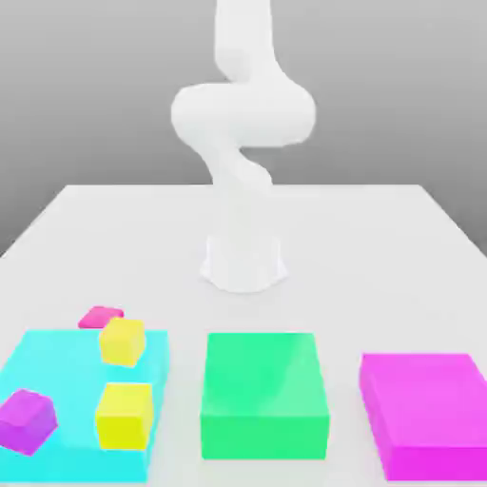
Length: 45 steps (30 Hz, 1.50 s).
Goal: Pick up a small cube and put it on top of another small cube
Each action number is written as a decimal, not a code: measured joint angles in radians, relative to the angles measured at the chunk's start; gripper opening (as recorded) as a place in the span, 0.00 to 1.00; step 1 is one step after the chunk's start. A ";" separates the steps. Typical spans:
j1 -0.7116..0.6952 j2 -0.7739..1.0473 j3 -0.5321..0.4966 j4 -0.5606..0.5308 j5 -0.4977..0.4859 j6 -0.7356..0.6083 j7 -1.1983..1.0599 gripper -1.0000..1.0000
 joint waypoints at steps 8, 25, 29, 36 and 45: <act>-0.132 0.207 -0.115 -0.196 -0.120 0.165 -0.086 0.50; -0.333 0.645 -0.471 -0.589 -0.120 0.529 -0.439 0.50; -0.372 0.798 -0.349 -0.577 0.185 0.645 -0.656 0.50; -0.642 0.940 -0.044 -0.549 0.357 0.761 -0.787 0.00; -0.588 0.792 -0.166 -0.580 0.110 0.644 -0.604 0.00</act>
